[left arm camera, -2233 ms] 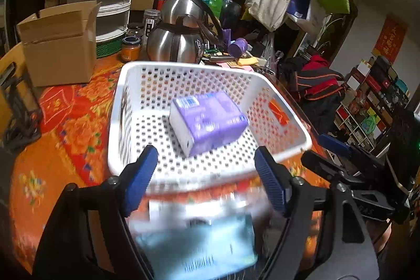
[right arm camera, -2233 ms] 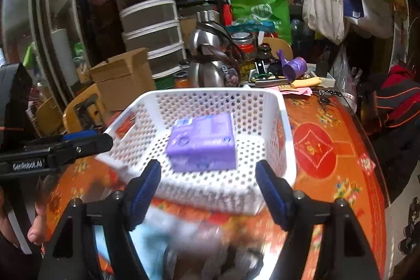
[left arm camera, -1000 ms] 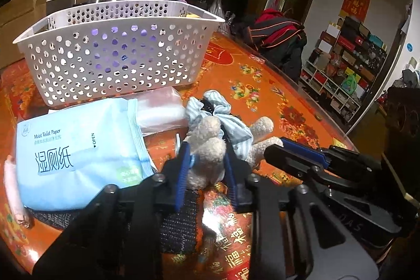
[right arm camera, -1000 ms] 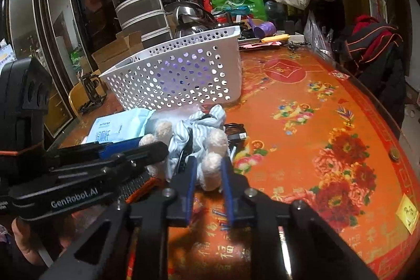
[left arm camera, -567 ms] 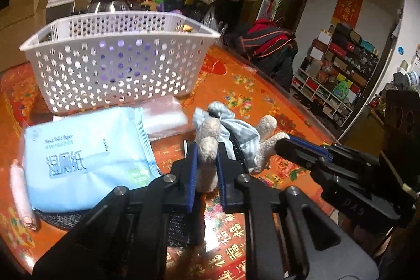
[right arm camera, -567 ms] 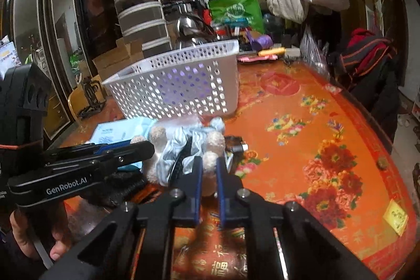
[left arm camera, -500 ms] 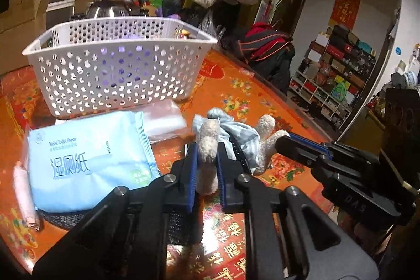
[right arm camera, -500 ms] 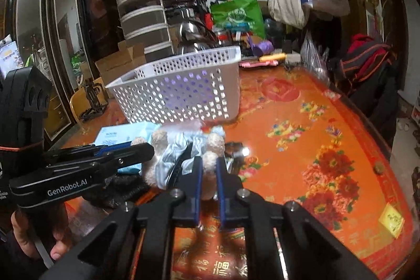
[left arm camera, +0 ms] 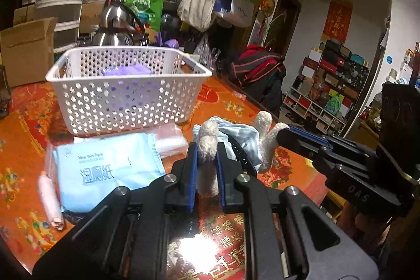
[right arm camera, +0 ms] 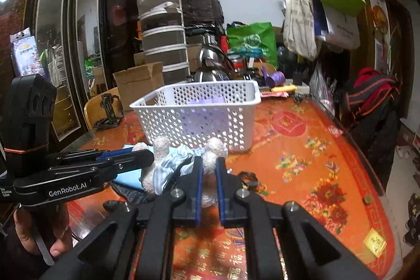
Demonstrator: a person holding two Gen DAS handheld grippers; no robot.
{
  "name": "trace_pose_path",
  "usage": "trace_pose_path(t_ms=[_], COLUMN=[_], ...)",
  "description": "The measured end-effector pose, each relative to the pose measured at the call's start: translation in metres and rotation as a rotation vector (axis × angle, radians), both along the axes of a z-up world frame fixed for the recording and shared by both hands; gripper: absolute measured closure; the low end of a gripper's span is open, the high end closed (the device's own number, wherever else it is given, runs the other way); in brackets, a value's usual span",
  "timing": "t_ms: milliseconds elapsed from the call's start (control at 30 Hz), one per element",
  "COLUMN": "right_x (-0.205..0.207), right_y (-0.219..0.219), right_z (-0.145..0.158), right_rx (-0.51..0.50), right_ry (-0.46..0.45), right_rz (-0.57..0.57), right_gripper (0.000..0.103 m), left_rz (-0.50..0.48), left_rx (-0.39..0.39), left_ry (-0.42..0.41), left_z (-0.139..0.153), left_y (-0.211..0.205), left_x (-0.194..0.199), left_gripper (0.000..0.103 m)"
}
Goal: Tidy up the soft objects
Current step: 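Lift the plush toy into the white basket and open both grippers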
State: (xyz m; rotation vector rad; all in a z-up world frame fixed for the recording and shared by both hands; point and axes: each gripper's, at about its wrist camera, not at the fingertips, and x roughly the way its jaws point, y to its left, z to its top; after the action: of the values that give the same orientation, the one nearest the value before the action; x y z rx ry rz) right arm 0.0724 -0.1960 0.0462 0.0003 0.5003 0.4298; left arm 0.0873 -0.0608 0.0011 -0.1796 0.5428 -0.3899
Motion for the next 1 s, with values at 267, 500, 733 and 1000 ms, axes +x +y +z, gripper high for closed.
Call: trace_pose_path(t_ms=[267,500,733,1000], right_x=[-0.006,0.020,0.103,0.222], right_y=[0.017,0.045,0.090,0.138], right_z=[0.033,0.092,0.126,0.093], right_rx=[-0.004,-0.007,-0.010,-0.007], right_ry=[-0.070,-0.163,-0.135,-0.017], right_rz=[0.053,0.134,0.181,0.217], right_gripper=[0.095,0.095,0.095,0.095], left_rz=[0.028,0.075,0.182,0.294], left_rx=[-0.015,0.021,0.039,0.079], left_ry=[-0.069,-0.133,-0.076,0.073], left_z=[0.045,0.115,0.162,0.135], left_y=[0.022,0.047,0.099,0.145], left_x=[-0.018,0.007,0.093,0.213], left_gripper=[0.091,0.091,0.091,0.091])
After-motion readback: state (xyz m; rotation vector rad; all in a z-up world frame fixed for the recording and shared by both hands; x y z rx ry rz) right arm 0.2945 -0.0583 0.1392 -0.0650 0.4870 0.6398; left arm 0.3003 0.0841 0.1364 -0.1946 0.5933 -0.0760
